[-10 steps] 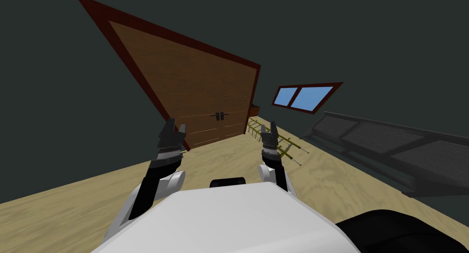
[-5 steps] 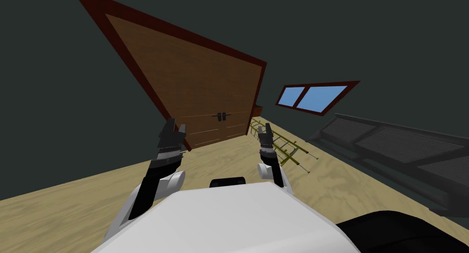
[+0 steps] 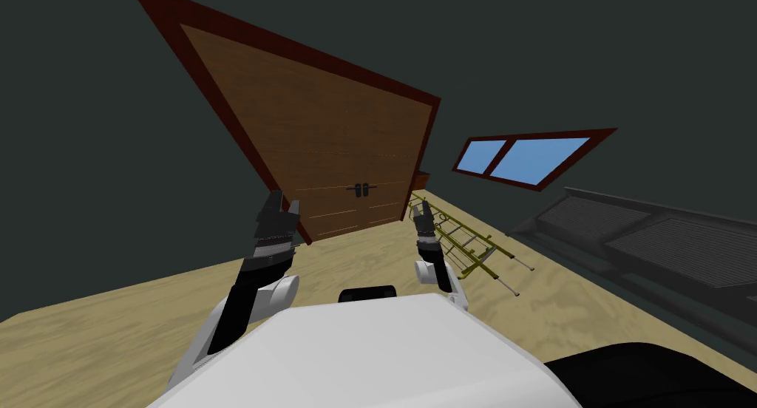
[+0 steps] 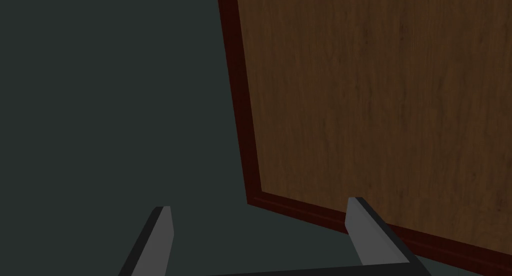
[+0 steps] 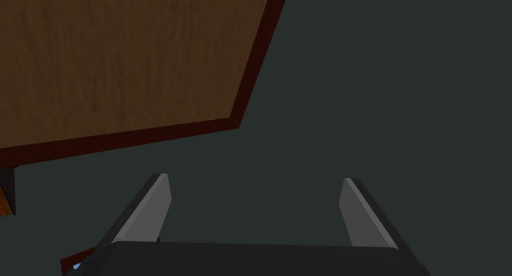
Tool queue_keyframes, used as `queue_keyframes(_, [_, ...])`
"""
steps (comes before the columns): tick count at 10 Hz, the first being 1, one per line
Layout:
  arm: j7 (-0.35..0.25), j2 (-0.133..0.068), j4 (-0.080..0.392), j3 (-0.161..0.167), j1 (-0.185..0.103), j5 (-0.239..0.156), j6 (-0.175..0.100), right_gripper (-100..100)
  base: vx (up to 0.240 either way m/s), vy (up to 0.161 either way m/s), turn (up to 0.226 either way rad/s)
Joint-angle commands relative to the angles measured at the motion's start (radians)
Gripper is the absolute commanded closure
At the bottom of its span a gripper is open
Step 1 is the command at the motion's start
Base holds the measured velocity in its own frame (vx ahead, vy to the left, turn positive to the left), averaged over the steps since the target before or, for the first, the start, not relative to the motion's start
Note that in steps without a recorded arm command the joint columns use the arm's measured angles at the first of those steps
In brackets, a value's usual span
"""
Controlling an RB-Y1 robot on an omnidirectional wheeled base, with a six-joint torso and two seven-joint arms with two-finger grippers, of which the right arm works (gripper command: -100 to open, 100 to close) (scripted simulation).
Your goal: Pull the door open
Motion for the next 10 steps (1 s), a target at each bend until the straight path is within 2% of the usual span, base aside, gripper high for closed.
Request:
queue_keyframes(1, [-0.015,-0.006,0.032,-0.005,-0.012,0.009,0.005,-100,0.122,0.033,0.071])
queue_keyframes(4, [-0.044,-0.019,0.100,-0.019,-0.044,0.023,0.017,-100,0.101,0.031,0.083])
queue_keyframes(5, [-0.044,-0.019,0.100,-0.019,-0.044,0.023,0.017,-100,0.066,0.007,0.028])
queue_keyframes(10, [-0.095,-0.040,0.219,-0.045,-0.100,0.048,0.037,-100,0.088,0.022,0.086])
